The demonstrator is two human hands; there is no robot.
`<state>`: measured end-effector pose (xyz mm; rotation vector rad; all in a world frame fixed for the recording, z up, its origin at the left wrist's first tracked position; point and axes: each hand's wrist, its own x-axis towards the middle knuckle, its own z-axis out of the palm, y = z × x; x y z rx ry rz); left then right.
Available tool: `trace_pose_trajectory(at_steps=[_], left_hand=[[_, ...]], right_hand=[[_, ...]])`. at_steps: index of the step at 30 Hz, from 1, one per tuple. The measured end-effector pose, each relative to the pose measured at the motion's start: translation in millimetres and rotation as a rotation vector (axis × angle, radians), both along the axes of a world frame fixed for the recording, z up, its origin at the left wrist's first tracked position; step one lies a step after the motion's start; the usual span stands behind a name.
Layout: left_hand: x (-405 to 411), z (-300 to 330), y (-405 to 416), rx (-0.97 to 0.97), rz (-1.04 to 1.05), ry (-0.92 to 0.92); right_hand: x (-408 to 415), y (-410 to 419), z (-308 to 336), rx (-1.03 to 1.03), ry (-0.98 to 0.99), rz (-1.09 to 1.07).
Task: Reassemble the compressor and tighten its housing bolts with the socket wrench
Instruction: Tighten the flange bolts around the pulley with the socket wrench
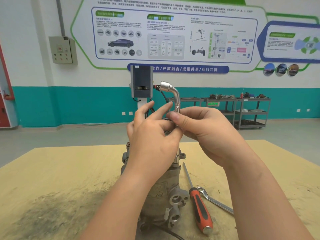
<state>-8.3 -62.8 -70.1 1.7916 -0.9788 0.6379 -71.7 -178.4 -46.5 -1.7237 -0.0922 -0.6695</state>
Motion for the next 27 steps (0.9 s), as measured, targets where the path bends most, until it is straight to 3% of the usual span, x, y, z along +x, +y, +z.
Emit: trace_pose_trajectory(at_steps=[10, 15, 19, 23, 27], left_hand=[[3.0, 7.0, 9.7, 0.196, -0.049, 0.059], [6.3, 15.5, 22.3, -0.075, -0.209, 0.267], [7.5, 19.0, 24.1, -0.317, -0.229, 0.238], [0.7, 25.1, 29.1, -0.31, -0.298, 0.072], [-2.3, 23.5, 30.7, -0.04, -0.17, -0.075]], right_hand=[[7.1, 7.6, -3.6, 0.087, -0.069, -0.074], [9.7, 9.3, -2.7, 0.1, -0.154, -0.172], [-3.6, 6.2, 8.4, 0.126, -0.246, -0.108], [-23.8, -2.5, 16.4, -0.387, -0.09, -0.223], [-30.8, 1.1, 20.0, -0.506, 0.066, -0.117]])
